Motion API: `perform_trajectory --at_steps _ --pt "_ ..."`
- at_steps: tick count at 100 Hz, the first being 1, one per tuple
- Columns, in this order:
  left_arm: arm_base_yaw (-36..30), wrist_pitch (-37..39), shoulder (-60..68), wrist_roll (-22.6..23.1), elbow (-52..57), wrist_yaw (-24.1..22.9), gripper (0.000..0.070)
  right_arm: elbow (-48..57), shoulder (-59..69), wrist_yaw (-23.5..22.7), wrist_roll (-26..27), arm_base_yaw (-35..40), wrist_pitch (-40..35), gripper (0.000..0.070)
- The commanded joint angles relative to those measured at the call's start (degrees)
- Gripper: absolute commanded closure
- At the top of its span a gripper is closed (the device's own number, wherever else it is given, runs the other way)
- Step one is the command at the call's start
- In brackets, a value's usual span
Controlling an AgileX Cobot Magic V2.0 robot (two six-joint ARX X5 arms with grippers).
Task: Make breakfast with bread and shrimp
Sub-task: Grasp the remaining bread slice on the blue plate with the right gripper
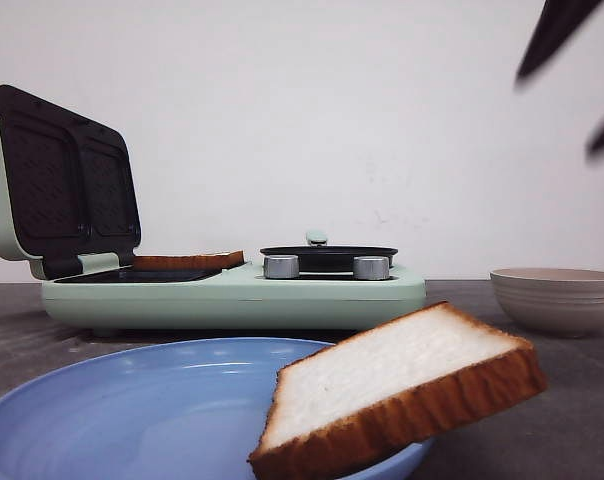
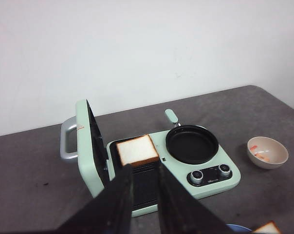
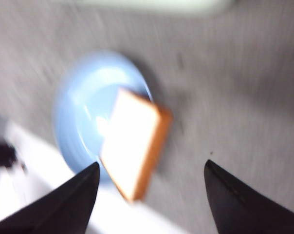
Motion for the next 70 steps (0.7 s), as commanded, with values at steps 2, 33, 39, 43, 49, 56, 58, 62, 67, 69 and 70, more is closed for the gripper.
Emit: perform_trajectory --at_steps 2,33,39,43,49,56,58,62,67,69,70 --pt "-0.66 0.13 0.15 -0.31 1.36 1.38 0.0689 0.52 5.14 -0.15 -3.21 1.77 -0.33 0.0273" --pt "-1.62 -0.90 -1.55 0.13 1.31 4.20 0.0689 0.52 16.20 -0.17 -1.38 6.67 5.77 0.0273" --pt "-1.88 -0.87 -1.79 0.72 1.31 4.17 0.0689 0.52 17.68 -0.15 -1.38 7.61 6.45 0.0273" --pt "-2.01 -0.90 -2.03 1.01 1.31 4.17 0.0689 0.52 18.62 -0.15 -1.38 8.17 6.88 0.0273" --pt "-2.32 -0.87 -2.12 1.03 1.31 4.17 0.0689 0.52 19.80 -0.17 -1.36 9.07 7.45 0.0273" --pt "-2.67 -0.85 -2.21 1.20 1.31 4.17 0.0689 0.50 20.83 -0.17 -1.25 10.19 8.28 0.0273" --pt "-2.75 -0.85 -2.21 1.27 1.31 4.17 0.0689 0.48 21.05 -0.13 -1.16 10.47 8.57 0.0273" --pt "-2.99 -0.85 -2.21 1.51 1.31 4.15 0.0689 0.48 21.44 -0.17 -0.66 11.06 9.22 0.0273" --pt "-3.21 -0.83 -2.21 1.66 1.25 4.15 0.0689 0.42 21.59 -0.15 0.20 11.85 10.29 0.0273" --pt "-3.32 -0.83 -2.21 1.68 1.25 4.15 0.0689 0.39 21.66 -0.15 0.42 12.11 10.69 0.0273" --pt "-3.37 -0.83 -2.21 1.70 1.25 4.15 0.0689 0.39 21.73 -0.15 0.57 12.26 10.95 0.0273"
